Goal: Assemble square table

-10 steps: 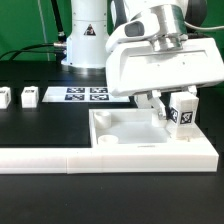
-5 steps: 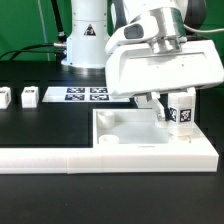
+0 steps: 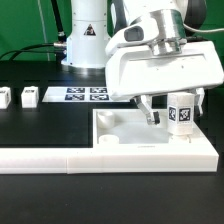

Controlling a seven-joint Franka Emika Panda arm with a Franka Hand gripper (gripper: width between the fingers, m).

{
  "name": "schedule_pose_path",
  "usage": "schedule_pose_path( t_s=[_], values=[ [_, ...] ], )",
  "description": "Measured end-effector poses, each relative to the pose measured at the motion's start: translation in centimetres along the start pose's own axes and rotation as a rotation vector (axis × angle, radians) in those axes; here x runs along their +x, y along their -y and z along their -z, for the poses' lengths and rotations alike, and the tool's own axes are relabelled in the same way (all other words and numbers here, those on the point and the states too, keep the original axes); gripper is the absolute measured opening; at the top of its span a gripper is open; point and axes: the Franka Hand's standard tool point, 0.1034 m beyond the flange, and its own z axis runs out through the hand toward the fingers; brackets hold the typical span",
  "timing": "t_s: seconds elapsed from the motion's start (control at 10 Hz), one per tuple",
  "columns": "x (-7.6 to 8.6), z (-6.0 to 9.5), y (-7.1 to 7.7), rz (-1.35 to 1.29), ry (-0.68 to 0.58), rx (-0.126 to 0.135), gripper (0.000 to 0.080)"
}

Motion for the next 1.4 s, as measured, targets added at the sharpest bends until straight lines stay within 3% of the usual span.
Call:
schedule_pose_path(
  t_s=[0.4, 0.7, 1.1, 1.4],
  values=[
    [2.3, 2.5, -0.1, 0.001, 0.004, -0.002, 0.0648],
    [2.9, 3.0, 0.3, -0.053, 0.02, 0.001, 0.0648],
    [3.1, 2.1, 1.3, -0.087, 0.28, 0.068, 0.0648],
    [2.5, 2.3, 1.0, -0.078, 0.453, 0.105, 0.0648]
  ],
)
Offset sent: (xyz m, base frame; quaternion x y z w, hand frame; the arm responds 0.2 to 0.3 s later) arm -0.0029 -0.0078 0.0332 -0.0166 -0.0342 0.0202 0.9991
